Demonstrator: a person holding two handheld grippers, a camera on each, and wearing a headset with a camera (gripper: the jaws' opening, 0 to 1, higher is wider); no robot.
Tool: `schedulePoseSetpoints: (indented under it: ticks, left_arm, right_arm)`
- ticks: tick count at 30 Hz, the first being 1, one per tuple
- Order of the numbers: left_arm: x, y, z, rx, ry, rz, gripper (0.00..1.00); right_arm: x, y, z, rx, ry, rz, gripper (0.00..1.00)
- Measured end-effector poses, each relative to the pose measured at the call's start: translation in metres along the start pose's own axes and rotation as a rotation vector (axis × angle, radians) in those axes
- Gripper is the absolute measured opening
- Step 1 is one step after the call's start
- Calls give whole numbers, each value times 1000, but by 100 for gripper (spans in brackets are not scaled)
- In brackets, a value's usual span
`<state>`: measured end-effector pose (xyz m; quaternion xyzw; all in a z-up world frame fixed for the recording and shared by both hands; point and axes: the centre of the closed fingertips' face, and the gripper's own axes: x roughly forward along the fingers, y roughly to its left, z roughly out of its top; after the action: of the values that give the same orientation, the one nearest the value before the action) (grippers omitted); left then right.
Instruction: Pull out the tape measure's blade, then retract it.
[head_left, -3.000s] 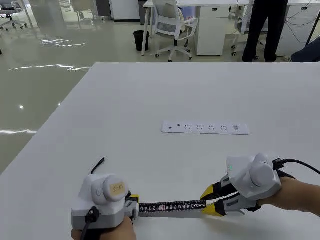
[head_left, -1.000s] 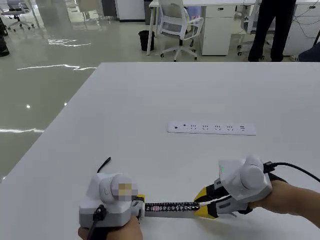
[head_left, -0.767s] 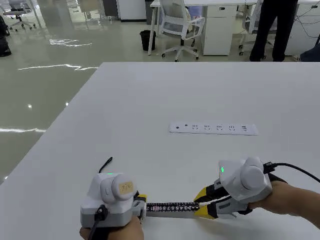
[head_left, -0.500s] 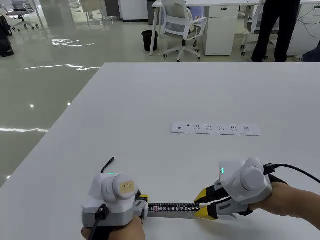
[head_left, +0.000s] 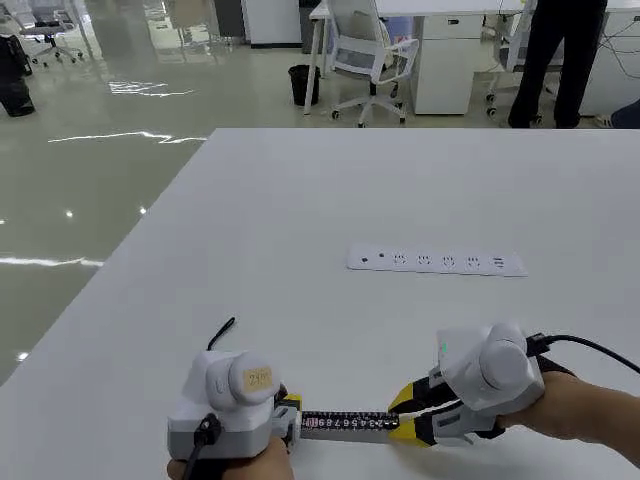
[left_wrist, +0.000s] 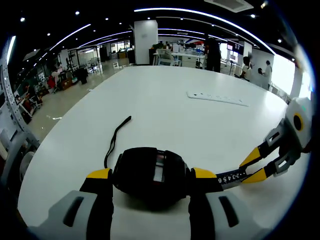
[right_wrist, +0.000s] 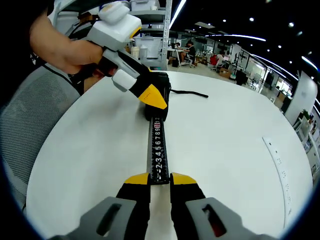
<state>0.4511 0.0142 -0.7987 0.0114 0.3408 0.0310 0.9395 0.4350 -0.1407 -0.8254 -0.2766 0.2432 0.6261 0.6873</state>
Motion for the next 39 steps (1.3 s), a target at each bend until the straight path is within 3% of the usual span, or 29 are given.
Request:
schedulePoseSetpoints:
  ticks: [39]
  left_arm:
    - [0, 1, 0, -2, 10, -16, 57]
  right_arm:
    - [22, 2, 16, -18, -8, 15, 14]
